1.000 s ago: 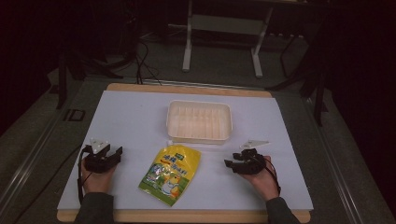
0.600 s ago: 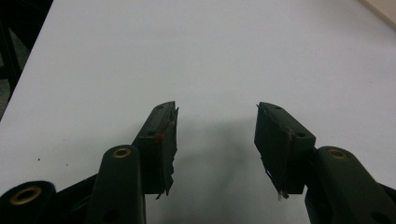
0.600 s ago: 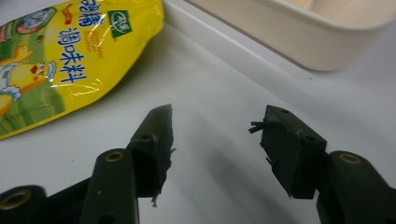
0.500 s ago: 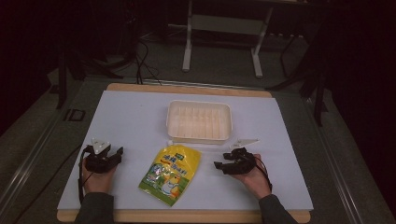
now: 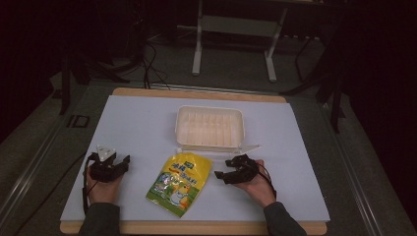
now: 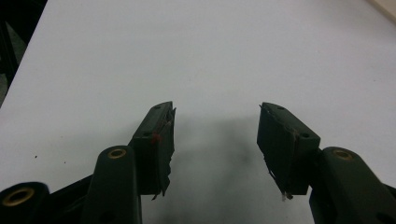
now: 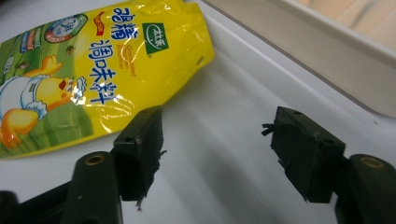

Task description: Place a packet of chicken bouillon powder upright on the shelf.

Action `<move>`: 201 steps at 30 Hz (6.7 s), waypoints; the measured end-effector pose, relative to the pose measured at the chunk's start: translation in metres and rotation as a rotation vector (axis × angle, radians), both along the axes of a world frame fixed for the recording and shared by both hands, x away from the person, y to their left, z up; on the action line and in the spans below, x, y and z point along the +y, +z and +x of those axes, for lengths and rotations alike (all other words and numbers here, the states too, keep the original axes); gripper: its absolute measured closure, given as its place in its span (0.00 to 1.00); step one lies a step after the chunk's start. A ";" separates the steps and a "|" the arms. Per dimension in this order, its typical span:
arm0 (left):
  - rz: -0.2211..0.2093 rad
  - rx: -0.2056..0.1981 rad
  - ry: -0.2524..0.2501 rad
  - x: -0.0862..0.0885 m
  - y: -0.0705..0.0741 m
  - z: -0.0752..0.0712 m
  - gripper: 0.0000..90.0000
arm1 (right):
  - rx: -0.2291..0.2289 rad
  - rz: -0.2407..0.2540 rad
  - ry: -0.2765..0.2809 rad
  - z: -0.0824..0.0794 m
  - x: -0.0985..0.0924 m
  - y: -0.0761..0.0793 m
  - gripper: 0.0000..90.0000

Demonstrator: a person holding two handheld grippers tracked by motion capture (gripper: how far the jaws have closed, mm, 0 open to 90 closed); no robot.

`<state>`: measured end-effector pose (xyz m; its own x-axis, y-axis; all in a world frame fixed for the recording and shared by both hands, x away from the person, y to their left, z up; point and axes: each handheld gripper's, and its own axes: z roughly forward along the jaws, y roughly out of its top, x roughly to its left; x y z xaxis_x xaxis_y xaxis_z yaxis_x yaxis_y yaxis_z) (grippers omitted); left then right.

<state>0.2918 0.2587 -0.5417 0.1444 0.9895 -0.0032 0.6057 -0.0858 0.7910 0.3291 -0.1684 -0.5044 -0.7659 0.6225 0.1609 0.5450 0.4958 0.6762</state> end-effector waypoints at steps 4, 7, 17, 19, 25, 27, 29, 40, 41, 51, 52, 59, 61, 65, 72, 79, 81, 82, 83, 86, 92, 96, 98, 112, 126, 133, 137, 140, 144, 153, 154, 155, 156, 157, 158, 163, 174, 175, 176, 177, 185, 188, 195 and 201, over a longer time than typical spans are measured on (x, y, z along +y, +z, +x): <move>-0.004 0.000 0.000 0.000 0.000 0.000 0.51 | 0.009 -0.003 0.007 0.004 0.009 -0.003 0.35; -0.004 -0.001 -0.001 0.000 0.000 0.000 0.50 | 0.016 -0.006 0.012 0.007 0.015 -0.006 0.34; -0.005 0.000 0.000 0.001 0.000 0.000 0.50 | 0.038 0.000 0.027 0.013 0.032 -0.011 0.33; -0.007 -0.001 0.001 0.001 0.000 0.000 0.50 | 0.039 0.001 0.032 0.014 0.035 -0.012 0.33; -0.004 0.000 0.000 0.001 0.000 0.000 0.50 | 0.057 0.009 0.046 0.018 0.046 -0.014 0.33; -0.002 -0.003 0.001 0.000 0.000 0.000 0.50 | 0.065 0.008 0.052 0.020 0.050 -0.016 0.33; -0.003 -0.002 0.000 0.000 0.000 0.000 0.50 | 0.075 0.011 0.059 0.021 0.054 -0.018 0.34; -0.003 -0.001 0.001 0.000 0.000 0.000 0.50 | 0.141 0.033 0.109 0.027 0.072 -0.021 0.47; -0.003 -0.001 0.000 0.000 0.000 0.000 0.50 | 0.143 0.032 0.116 0.027 0.073 -0.021 0.49; -0.004 0.000 0.001 0.000 0.000 0.000 0.50 | 0.193 0.012 0.117 0.031 0.077 -0.017 0.91; -0.005 0.001 0.000 0.000 0.000 0.000 0.50 | 0.194 0.015 0.122 0.030 0.077 -0.016 0.93; -0.004 0.001 0.000 0.000 0.000 0.000 0.50 | 0.144 0.029 0.154 0.023 0.075 -0.006 1.00; -0.005 0.001 0.000 0.000 0.000 0.000 0.50 | 0.130 0.047 0.160 0.021 0.075 0.000 1.00; -0.005 0.002 0.000 0.000 0.000 0.000 0.50 | 0.104 0.075 0.173 0.019 0.074 0.013 1.00; -0.006 0.002 0.002 0.001 0.000 0.000 0.50 | 0.053 0.115 0.193 0.021 0.076 0.038 1.00; -0.007 0.008 0.000 0.001 0.000 0.001 0.50 | -0.002 0.137 0.191 0.024 0.076 0.063 1.00; -0.009 0.008 0.001 0.001 0.000 0.001 0.50 | -0.023 0.141 0.187 0.025 0.074 0.070 1.00; -0.009 0.008 0.001 0.001 0.000 0.001 0.50 | -0.023 0.141 0.187 0.025 0.074 0.070 1.00; -0.008 0.008 0.000 0.001 0.000 0.001 0.50 | -0.033 0.141 0.182 0.025 0.073 0.075 1.00; -0.007 0.009 0.000 0.001 0.000 0.001 0.50 | -0.049 0.142 0.176 0.025 0.068 0.082 1.00; -0.012 0.009 0.003 0.002 0.000 0.001 0.50 | -0.095 0.164 0.154 0.023 0.058 0.099 1.00; -0.015 0.011 0.002 0.002 0.000 0.001 0.50 | -0.097 0.170 0.159 0.018 0.052 0.105 1.00; -0.014 0.011 0.002 0.002 0.000 0.001 0.50 | -0.085 0.163 0.176 0.015 0.051 0.105 1.00; -0.018 0.012 0.007 0.002 0.000 0.001 0.50 | 0.000 0.042 0.275 0.007 0.052 0.105 0.91; -0.018 0.012 0.008 0.002 0.000 0.001 0.50 | 0.010 -0.047 0.271 0.006 0.064 0.105 1.00; -0.021 0.011 0.010 0.002 0.000 0.001 0.50 | 0.107 -0.049 0.248 0.002 0.069 0.109 1.00; -0.020 0.011 0.010 0.002 0.000 0.001 0.50 | 0.109 -0.034 0.255 -0.002 0.072 0.109 1.00; -0.022 0.011 0.009 0.002 0.000 0.001 0.50 | 0.103 -0.014 0.257 -0.004 0.072 0.109 1.00; -0.022 0.012 0.010 0.002 0.000 0.001 0.50 | 0.102 0.009 0.248 -0.004 0.072 0.109 1.00; -0.020 0.010 0.009 0.002 0.000 0.001 0.50 | 0.077 0.113 0.211 -0.005 0.066 0.110 1.00; -0.019 0.010 0.009 0.002 0.000 0.001 0.50 | 0.076 0.116 0.210 -0.005 0.065 0.111 1.00; -0.018 0.011 0.009 0.002 0.000 0.001 0.50 | 0.073 0.121 0.209 -0.006 0.065 0.112 1.00; -0.018 0.011 0.009 0.002 0.000 0.001 0.50 | 0.073 0.121 0.209 -0.006 0.065 0.112 1.00; -0.017 0.010 0.009 0.002 0.000 0.001 0.50 | 0.061 0.128 0.204 -0.008 0.063 0.114 1.00; -0.018 0.011 0.009 0.002 0.000 0.001 0.50 | 0.054 0.132 0.202 -0.008 0.063 0.115 1.00; -0.017 0.010 0.008 0.002 0.000 0.001 0.50 | 0.030 0.149 0.197 -0.012 0.062 0.120 1.00; -0.016 0.011 0.006 0.002 0.000 0.001 0.50 | -0.021 0.170 0.185 -0.019 0.061 0.133 1.00; -0.017 0.010 0.007 0.002 0.000 0.001 0.50 | -0.027 0.171 0.182 -0.020 0.061 0.134 1.00; -0.017 0.010 0.007 0.002 0.000 0.001 0.50 | -0.028 0.172 0.180 -0.020 0.061 0.135 1.00; -0.015 0.011 0.006 0.002 0.000 0.001 0.50 | -0.033 0.172 0.180 -0.021 0.061 0.135 1.00; -0.015 0.011 0.006 0.002 0.000 0.001 0.50 | -0.063 0.184 0.154 -0.022 0.060 0.139 1.00; -0.017 0.010 0.007 0.002 0.000 0.001 0.50 | -0.069 0.196 0.143 -0.022 0.060 0.140 1.00; -0.017 0.010 0.007 0.002 0.000 0.001 0.50 | -0.088 0.214 0.118 -0.021 0.059 0.142 1.00; -0.016 0.011 0.006 0.002 0.000 0.001 0.50 | -0.096 0.232 0.090 -0.018 0.057 0.144 1.00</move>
<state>0.2926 0.2610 -0.5414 0.1386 0.9901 -0.0203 0.6149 -0.0699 0.7855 0.3109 -0.1115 -0.3603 -0.8350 0.5064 0.2154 0.4337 0.3646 0.8240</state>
